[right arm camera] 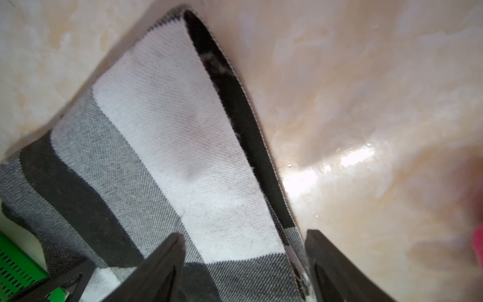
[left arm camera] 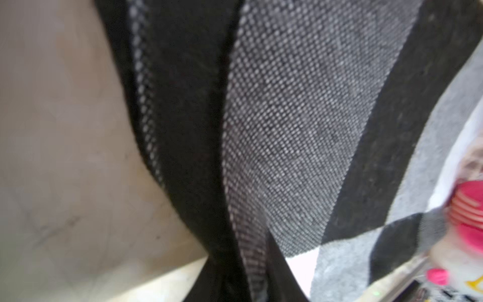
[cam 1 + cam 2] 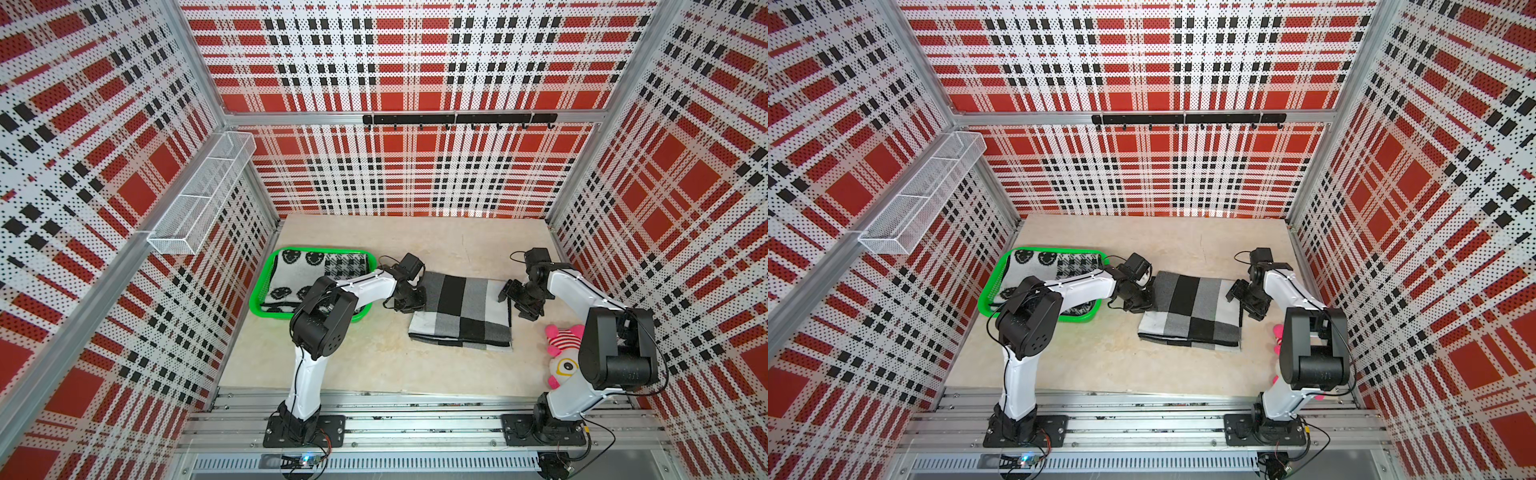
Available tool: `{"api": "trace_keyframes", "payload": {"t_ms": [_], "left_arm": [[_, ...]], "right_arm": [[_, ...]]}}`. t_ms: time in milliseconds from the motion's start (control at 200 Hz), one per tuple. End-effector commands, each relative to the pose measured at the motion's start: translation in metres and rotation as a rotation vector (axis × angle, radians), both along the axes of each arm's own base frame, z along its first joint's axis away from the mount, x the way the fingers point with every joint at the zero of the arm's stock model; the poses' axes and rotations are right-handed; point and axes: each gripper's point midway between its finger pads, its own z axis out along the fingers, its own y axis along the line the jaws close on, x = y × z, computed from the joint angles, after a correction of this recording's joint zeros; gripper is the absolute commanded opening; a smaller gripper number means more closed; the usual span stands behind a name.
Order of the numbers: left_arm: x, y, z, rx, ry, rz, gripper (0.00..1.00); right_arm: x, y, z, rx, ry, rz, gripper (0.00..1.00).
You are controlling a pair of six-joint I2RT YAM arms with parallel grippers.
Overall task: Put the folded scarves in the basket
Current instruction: Pick up the scarf at the center of the board.
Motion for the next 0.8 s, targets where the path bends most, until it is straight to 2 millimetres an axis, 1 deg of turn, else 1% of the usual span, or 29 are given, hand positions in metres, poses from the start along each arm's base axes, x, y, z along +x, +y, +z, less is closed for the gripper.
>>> {"api": "trace_keyframes", "payload": {"t_ms": [0,40,140,235,351,521,581,646,706,792], "left_arm": [[0.013,0.033,-0.009,0.082,-0.021,0.069,0.06],[0.015,0.037,-0.007,0.081,-0.023,0.074,0.03],[0.014,0.047,-0.007,0.085,-0.017,0.074,0.03],[0.015,0.051,-0.008,0.085,-0.012,0.076,0.03],[0.020,0.049,-0.006,0.076,-0.017,0.081,0.03],[0.025,0.041,-0.003,0.061,-0.023,0.079,0.03],[0.024,0.038,-0.004,0.059,-0.020,0.071,0.04],[0.023,0.033,-0.005,0.055,-0.018,0.064,0.04],[0.022,0.026,-0.004,0.043,-0.022,0.052,0.04],[0.023,0.013,-0.002,0.020,-0.027,0.037,0.04]], "right_arm": [[0.000,0.001,-0.005,0.031,-0.007,0.008,0.80],[0.000,0.006,-0.009,0.052,-0.003,0.015,0.80],[0.004,0.015,-0.014,0.096,-0.029,0.038,0.79],[0.009,0.030,-0.020,0.157,-0.029,0.082,0.78],[0.007,0.047,-0.027,0.188,-0.020,0.120,0.75],[-0.007,0.054,-0.046,0.204,0.041,0.120,0.69],[-0.012,0.059,-0.052,0.215,0.057,0.134,0.65],[-0.014,0.066,-0.055,0.222,0.068,0.153,0.60],[-0.015,0.074,-0.055,0.224,0.074,0.172,0.51],[-0.015,0.079,-0.053,0.219,0.077,0.174,0.40]]}}
